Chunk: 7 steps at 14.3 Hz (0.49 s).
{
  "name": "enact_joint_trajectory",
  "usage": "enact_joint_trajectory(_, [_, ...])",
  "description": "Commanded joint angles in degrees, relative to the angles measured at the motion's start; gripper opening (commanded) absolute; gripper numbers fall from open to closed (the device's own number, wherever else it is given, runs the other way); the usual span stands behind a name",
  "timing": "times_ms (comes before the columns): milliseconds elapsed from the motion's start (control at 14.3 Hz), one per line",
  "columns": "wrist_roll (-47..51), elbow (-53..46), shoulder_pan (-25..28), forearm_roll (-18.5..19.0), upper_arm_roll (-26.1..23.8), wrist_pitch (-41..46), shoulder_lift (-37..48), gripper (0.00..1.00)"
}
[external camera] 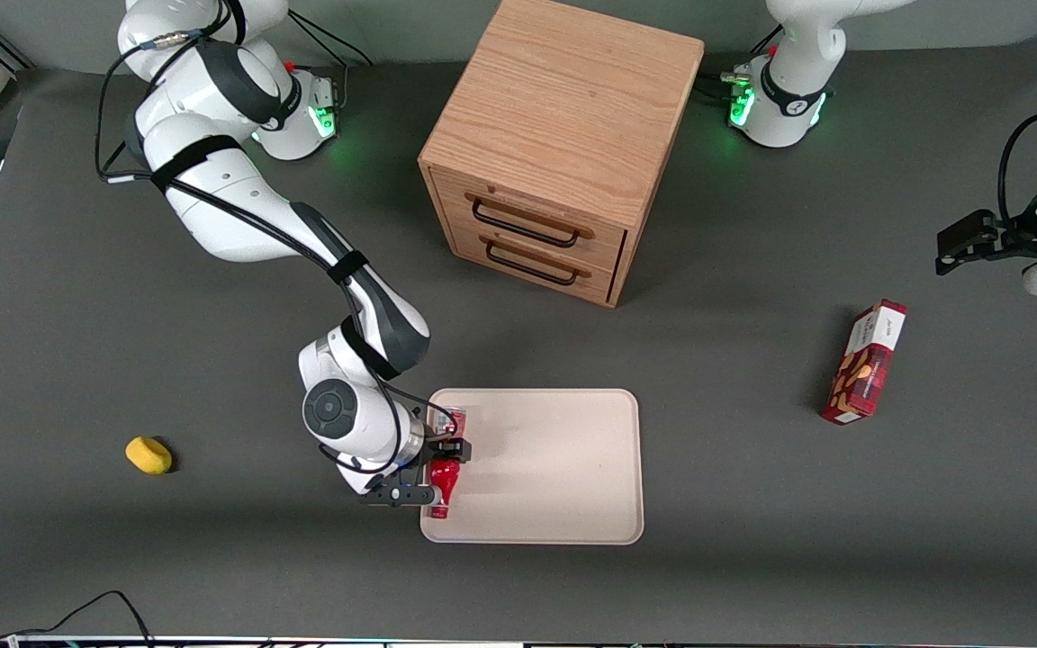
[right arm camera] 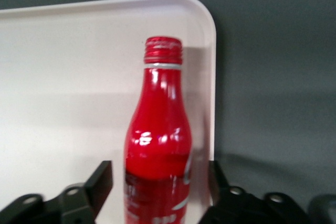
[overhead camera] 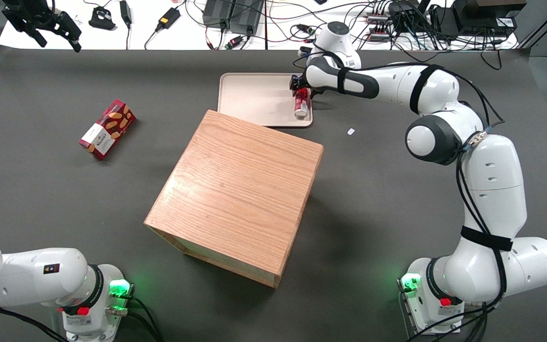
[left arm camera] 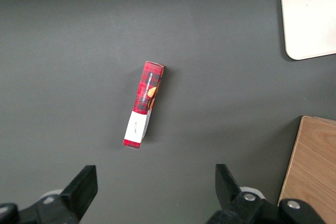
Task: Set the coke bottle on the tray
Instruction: 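Lower the bottle onto the tray and open the right gripper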
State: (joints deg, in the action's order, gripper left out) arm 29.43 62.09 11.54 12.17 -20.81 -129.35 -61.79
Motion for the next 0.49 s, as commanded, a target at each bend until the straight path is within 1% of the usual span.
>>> enact_joint_trajectory(0, [0.01,-0.83,0.23,2.16,-0.37,-0.99,-0.79,1.0])
enact_joint_trajectory(420, [0.01,-0.57,0.23,2.25,-0.2,-0.99,-0.79,1.0])
